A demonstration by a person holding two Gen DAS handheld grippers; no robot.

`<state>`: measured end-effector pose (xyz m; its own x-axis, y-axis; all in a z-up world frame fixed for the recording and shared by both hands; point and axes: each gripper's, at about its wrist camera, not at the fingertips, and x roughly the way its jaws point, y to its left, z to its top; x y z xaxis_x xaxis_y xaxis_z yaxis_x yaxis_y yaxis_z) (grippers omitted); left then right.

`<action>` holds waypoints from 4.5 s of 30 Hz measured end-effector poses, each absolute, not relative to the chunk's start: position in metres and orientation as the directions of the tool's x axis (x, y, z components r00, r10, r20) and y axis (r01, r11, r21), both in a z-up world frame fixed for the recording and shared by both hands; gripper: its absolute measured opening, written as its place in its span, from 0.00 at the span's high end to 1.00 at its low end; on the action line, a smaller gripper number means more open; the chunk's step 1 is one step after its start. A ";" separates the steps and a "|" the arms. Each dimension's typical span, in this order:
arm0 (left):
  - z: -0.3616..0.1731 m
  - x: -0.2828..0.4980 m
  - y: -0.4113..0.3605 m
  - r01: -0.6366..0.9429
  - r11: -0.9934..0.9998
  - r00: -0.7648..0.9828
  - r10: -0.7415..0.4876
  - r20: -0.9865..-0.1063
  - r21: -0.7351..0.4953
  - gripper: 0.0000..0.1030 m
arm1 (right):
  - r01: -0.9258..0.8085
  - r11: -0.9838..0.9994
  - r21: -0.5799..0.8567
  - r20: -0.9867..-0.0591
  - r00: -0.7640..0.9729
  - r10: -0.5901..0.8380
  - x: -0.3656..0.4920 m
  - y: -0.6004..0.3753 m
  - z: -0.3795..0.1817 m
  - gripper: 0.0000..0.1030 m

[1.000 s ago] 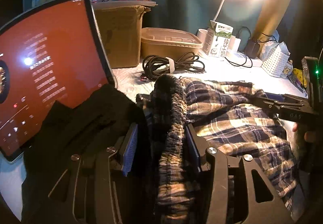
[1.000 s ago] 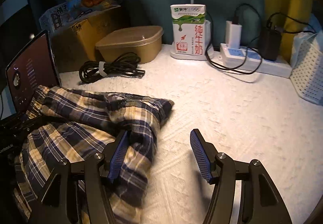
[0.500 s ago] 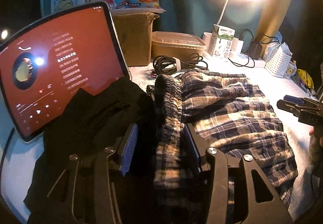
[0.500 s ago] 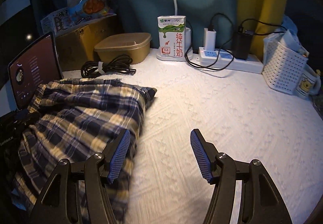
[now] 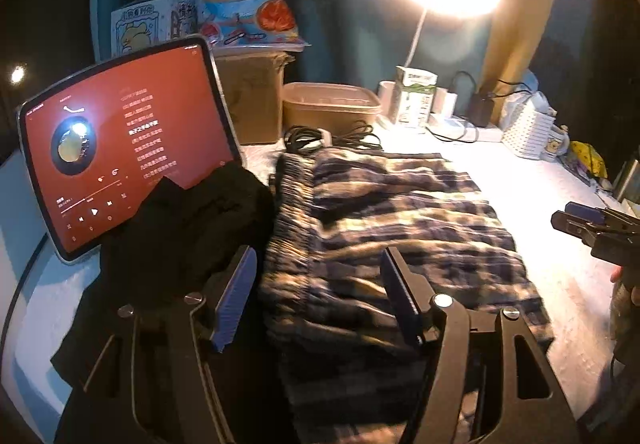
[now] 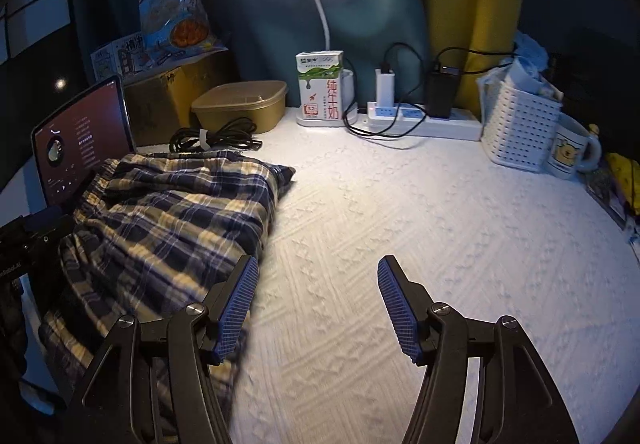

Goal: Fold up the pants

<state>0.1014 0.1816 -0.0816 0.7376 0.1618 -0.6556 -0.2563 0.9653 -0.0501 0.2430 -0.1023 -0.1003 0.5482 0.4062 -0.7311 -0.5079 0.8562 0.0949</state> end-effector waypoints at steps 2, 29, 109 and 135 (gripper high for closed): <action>-0.081 0.098 0.172 -0.235 0.970 0.744 0.140 -0.654 -0.060 0.37 | -0.501 0.861 0.094 -0.728 0.555 0.402 0.236 -0.110 -0.099 0.37; -0.026 0.043 0.060 -0.064 0.987 0.882 -0.014 -0.472 -0.148 0.28 | -0.385 0.921 0.054 -0.617 0.713 0.334 0.146 -0.224 -0.044 0.37; 0.061 -0.054 0.021 -0.065 0.998 0.980 0.061 -0.187 -0.017 0.01 | -0.322 0.945 -0.054 -0.329 0.899 0.288 0.027 -0.248 0.091 0.00; 0.061 -0.054 0.018 -0.058 0.998 0.981 0.055 -0.189 -0.010 0.01 | -0.319 0.946 -0.053 -0.327 0.901 0.285 0.028 -0.254 0.091 0.00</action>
<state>-0.0542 0.0179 0.0612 0.9805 0.0547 -0.1885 -0.0576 0.9983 -0.0097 0.0277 -0.2537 0.0907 0.9009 0.2853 -0.3272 -0.3189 0.9463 -0.0527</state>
